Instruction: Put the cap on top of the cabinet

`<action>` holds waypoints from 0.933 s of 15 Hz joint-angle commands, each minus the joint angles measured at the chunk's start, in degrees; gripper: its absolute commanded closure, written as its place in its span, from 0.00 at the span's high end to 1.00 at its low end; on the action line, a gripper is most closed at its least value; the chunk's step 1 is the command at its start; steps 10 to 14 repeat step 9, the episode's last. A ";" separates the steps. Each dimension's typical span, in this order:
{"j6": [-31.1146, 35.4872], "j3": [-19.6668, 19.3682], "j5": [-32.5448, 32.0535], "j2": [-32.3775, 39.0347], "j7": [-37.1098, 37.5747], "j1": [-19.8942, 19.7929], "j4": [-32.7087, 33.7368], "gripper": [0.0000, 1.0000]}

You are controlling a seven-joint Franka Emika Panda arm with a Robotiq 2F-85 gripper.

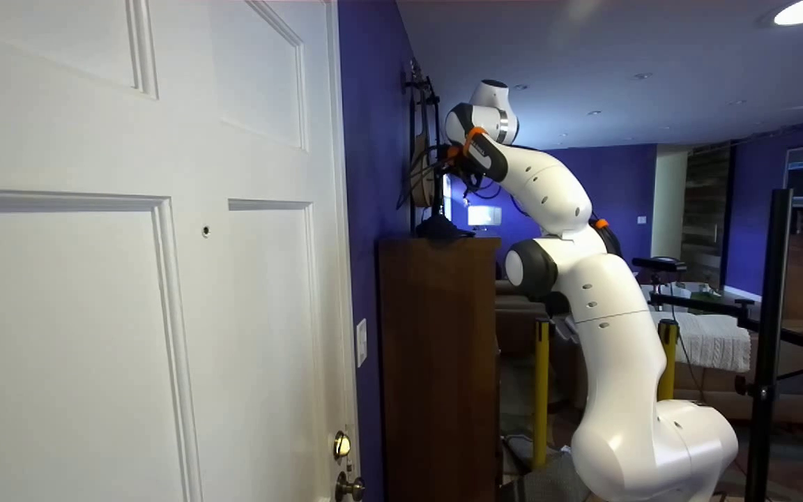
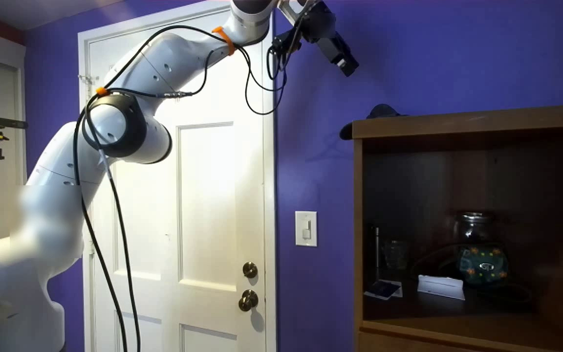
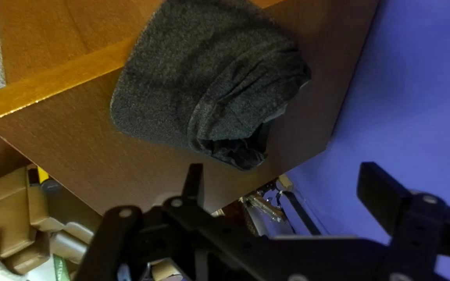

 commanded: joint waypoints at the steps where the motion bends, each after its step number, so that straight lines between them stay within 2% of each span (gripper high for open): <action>1: -2.97 0.00 2.05 -1.88 -6.48 0.43 -0.01 1.00; 7: -1.38 0.52 5.78 -3.55 -9.96 0.81 0.03 1.00; 8: -1.39 -0.94 3.62 -2.91 -9.04 1.64 -0.24 1.00; 14: -1.36 -0.83 4.30 -3.18 -9.12 1.63 -0.28 1.00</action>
